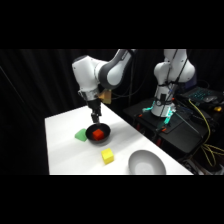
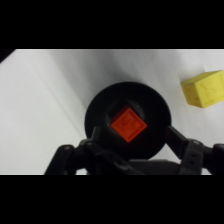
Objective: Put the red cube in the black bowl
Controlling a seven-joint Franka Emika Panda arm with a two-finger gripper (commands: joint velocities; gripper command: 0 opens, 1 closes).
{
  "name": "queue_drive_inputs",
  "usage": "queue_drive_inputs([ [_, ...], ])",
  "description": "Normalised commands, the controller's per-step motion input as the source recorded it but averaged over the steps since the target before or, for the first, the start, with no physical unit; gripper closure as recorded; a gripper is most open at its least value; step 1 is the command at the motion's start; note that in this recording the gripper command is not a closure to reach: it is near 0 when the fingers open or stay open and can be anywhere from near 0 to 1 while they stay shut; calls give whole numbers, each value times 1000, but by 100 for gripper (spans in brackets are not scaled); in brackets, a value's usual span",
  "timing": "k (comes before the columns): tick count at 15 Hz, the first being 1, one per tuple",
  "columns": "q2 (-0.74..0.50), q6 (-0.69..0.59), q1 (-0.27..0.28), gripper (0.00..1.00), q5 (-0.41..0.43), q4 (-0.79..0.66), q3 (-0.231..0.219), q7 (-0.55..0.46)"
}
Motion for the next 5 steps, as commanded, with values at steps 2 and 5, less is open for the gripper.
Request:
queue_drive_inputs([
  [2,-588,-781,141,0,-104,147,27,421],
  [5,-459,-682,68,0,-117,262,108,412],
])
